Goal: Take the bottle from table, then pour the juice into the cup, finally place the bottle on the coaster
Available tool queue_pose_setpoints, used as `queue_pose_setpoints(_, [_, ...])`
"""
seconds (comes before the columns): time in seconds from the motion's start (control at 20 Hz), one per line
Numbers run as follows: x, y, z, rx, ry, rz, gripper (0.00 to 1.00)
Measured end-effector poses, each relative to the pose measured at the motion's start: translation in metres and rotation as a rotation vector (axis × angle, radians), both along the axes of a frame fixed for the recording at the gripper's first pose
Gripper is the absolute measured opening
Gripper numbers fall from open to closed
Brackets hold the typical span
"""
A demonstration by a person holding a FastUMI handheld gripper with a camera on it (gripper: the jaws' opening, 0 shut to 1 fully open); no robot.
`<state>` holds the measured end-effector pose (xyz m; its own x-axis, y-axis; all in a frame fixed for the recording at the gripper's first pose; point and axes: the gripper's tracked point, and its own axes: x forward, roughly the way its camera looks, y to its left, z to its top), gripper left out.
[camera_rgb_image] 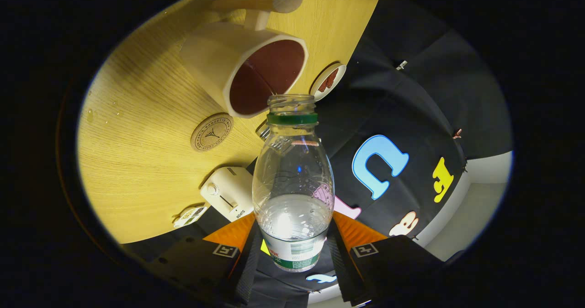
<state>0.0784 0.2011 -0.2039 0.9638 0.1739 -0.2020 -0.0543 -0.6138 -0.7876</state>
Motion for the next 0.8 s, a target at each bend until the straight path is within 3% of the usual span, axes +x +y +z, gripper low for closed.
queue_pose_setpoints(0.45, [-0.004, -0.006, -0.006, -0.006, 0.021, -0.002, 0.75])
queue_pose_setpoints(0.8, [-0.006, -0.023, -0.018, 0.211, 0.086, -0.104, 0.75])
